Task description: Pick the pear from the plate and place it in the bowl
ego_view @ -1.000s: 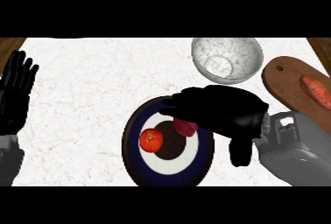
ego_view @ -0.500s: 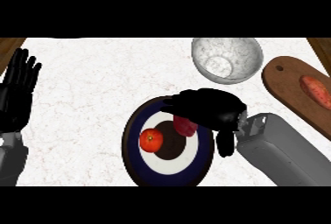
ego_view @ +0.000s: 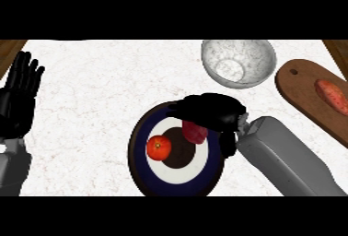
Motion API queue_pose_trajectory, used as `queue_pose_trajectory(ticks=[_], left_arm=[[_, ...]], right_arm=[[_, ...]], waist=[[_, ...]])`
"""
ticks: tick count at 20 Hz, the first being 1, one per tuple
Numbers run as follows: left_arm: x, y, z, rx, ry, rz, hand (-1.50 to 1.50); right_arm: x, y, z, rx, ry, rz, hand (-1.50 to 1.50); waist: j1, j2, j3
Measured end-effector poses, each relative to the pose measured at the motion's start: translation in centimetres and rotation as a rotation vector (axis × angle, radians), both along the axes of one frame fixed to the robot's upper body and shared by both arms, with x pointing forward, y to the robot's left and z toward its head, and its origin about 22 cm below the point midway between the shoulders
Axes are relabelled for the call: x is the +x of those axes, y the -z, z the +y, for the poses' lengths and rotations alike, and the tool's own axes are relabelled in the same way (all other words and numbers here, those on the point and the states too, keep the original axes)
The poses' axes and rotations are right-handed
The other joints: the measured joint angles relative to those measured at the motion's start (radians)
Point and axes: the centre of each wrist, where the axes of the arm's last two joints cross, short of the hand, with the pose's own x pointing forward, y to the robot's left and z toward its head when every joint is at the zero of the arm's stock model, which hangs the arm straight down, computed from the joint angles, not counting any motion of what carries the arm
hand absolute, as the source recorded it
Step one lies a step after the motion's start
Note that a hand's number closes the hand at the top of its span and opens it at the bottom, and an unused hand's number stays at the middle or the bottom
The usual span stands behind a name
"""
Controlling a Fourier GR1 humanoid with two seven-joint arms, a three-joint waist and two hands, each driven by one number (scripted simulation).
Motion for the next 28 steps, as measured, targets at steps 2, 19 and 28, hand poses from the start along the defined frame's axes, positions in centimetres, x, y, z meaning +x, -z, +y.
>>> queue_pose_trajectory(ticks=[2,19,28], left_arm=[[0.2,0.1,0.3,-0.003,0.001,0.001,0.0],[-0.9,0.0,0.8,-0.003,0.002,0.004,0.0],[-0.4,-0.4,1.0,-0.003,-0.001,0.006,0.0]], right_arm=[[0.2,0.6,0.4,0.006,-0.013,0.001,-1.5],[1.8,5.4,1.8,-0.053,0.006,0.0,-1.5],[2.7,7.2,1.7,-0.101,0.049,-0.001,1.5]], waist=[[0.0,0.0,0.0],[0.001,-0.001,0.0],[0.0,-0.001,0.0]])
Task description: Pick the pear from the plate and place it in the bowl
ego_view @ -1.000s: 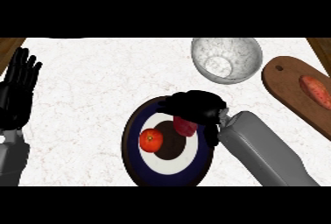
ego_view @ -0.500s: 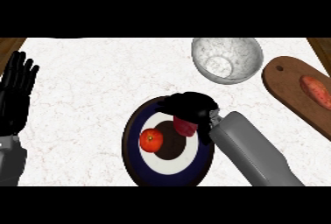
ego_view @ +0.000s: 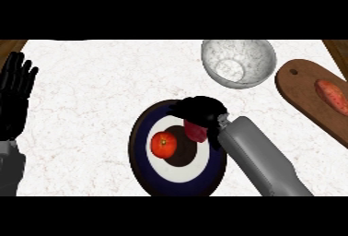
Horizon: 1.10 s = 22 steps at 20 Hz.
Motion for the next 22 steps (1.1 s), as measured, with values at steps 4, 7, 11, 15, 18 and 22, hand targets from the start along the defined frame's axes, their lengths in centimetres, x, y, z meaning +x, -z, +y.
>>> queue_pose_trajectory(ticks=[4,7,11,15,18,22], left_arm=[[0.1,0.0,-1.0,-0.002,0.008,-0.002,0.0],[0.1,0.6,-0.8,-0.002,0.005,-0.004,0.0],[0.2,0.5,-0.6,-0.005,0.003,-0.007,0.0],[-0.3,0.9,-0.3,-0.006,-0.004,-0.002,0.0],[-0.4,0.7,0.0,-0.007,-0.023,-0.01,0.0],[-0.5,0.5,0.1,-0.011,-0.028,-0.025,0.0]], right_arm=[[0.8,0.3,0.1,0.057,-0.038,-0.036,1.5],[1.3,0.3,0.3,0.085,-0.055,-0.056,1.5],[1.4,0.1,0.4,0.109,-0.078,-0.088,1.5],[2.7,-0.2,-4.3,0.123,-0.008,-0.12,1.5],[4.5,-1.9,-14.3,0.075,0.187,-0.153,1.5],[4.0,-5.6,-26.4,0.024,0.441,-0.205,1.5]], waist=[[0.002,-0.002,-0.001],[0.001,-0.003,-0.002],[-0.001,-0.003,-0.002],[-0.007,0.0,0.0],[-0.029,0.01,0.003],[-0.036,0.028,0.007]])
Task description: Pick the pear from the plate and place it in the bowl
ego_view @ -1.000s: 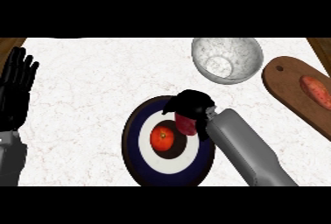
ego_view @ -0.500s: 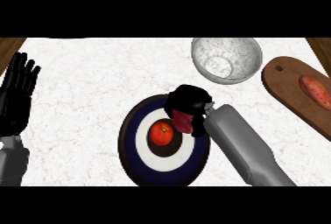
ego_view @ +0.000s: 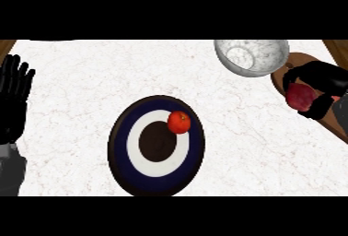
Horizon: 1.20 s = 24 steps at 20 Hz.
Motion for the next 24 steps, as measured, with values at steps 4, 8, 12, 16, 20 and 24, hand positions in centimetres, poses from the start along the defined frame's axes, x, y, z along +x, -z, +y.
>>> queue_pose_trajectory(ticks=[4,8,12,16,20,24], left_arm=[[0.2,-0.3,-0.3,-0.002,0.021,-0.01,0.0],[0.8,-0.6,-1.3,-0.004,0.052,-0.02,0.0],[1.3,-0.7,-2.1,-0.004,0.071,-0.014,0.0],[1.7,-1.0,-2.7,-0.004,0.083,-0.014,0.0],[1.8,-0.7,-3.1,-0.003,0.094,-0.005,0.0],[2.0,-0.7,-3.1,0.008,0.097,-0.003,0.0]], right_arm=[[-2.1,-4.1,-8.6,0.016,0.172,-0.093,1.5],[-4.5,-8.0,-14.2,0.053,0.274,-0.193,1.5],[-6.1,-11.3,-17.1,0.16,0.273,-0.262,1.5],[-6.7,-13.4,-18.3,0.256,0.242,-0.357,1.5],[-6.7,-15.5,-18.6,0.361,0.22,-0.414,1.5],[-5.9,-17.4,-17.9,0.471,0.198,-0.431,1.5]], waist=[[0.028,0.011,0.002],[0.057,0.014,0.003],[0.078,0.012,0.003],[0.09,0.007,0.002],[0.098,0.003,0.0],[0.102,-0.003,-0.003]])
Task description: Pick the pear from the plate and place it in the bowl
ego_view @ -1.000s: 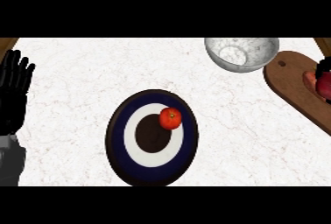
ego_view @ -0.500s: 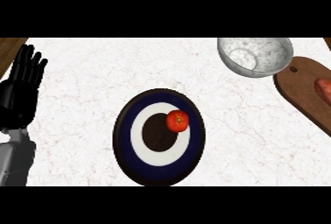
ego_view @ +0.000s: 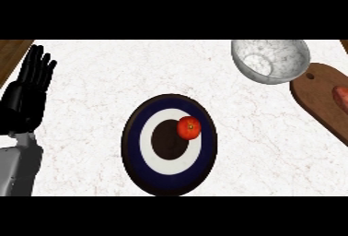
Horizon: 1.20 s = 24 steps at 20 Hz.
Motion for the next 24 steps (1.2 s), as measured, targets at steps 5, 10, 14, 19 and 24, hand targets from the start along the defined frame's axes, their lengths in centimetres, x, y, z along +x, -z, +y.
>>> queue_pose_trajectory(ticks=[5,10,14,19,24], left_arm=[[-0.1,0.3,0.7,-0.006,-0.005,0.011,0.0],[0.0,0.1,0.3,-0.001,-0.009,0.009,0.0],[0.1,0.2,0.7,0.004,-0.016,0.01,0.0],[-0.2,0.2,0.9,0.003,-0.022,0.016,0.0],[-0.5,0.6,1.3,0.006,-0.034,0.018,0.0]], right_arm=[[1.8,-2.0,2.0,0.066,-0.051,0.017,1.5],[4.5,-3.0,5.3,0.096,-0.108,0.064,1.5],[7.1,-3.4,9.1,0.084,-0.163,0.116,1.5],[9.9,-2.7,13.9,0.062,-0.225,0.194,1.5],[11.9,0.0,18.1,0.05,-0.28,0.269,1.5]], waist=[[-0.003,-0.006,-0.003],[-0.005,-0.009,-0.003],[-0.013,-0.01,-0.004],[-0.021,-0.014,-0.004],[-0.032,-0.016,-0.004]])
